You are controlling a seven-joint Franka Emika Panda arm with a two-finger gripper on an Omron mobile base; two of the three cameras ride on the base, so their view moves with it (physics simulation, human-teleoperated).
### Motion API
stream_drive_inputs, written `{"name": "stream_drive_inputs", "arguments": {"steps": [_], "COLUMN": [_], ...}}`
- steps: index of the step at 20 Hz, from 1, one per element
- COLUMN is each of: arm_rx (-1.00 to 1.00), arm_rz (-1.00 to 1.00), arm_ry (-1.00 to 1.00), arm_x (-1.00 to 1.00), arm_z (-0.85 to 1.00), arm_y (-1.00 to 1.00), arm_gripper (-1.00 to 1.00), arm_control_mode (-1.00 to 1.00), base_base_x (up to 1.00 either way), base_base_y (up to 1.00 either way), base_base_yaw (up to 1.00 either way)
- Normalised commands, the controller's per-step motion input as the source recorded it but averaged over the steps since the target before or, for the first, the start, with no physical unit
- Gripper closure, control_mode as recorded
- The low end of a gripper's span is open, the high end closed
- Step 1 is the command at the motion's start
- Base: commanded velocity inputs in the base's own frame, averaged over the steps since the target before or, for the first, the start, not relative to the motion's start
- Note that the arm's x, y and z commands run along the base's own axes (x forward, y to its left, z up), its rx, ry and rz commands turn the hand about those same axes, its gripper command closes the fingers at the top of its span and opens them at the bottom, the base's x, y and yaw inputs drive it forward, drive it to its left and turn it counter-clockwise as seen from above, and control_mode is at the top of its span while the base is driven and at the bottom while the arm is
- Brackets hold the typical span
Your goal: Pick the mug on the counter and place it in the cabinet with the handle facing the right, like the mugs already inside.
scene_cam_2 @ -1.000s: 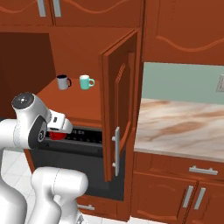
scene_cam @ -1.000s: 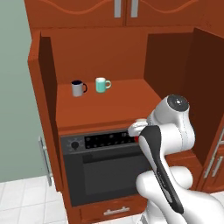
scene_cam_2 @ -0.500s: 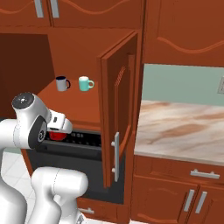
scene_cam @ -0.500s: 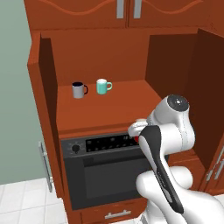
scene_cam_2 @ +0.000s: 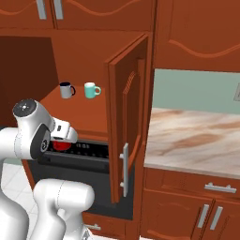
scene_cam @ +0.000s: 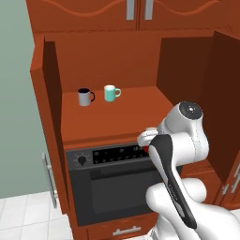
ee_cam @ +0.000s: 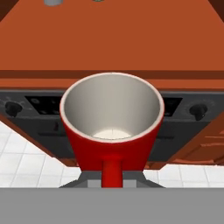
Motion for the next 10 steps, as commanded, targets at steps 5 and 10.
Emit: {"name": "stream_drive_inputs", "arguments": {"steps": [5, 10], "arm_rx": [0.00, 0.00], "arm_rz": [0.00, 0.00], "arm_ry": [0.00, 0.00], "arm_x": [0.00, 0.00], "arm_z": [0.00, 0.00], "arm_y": [0.00, 0.00], "arm_gripper": [1.00, 1.00], "arm_control_mode": [1.00, 1.00], "base_base_x": [0.27, 0.26], "base_base_y": [0.17, 0.17], "base_base_yaw": [0.00, 0.00]}}
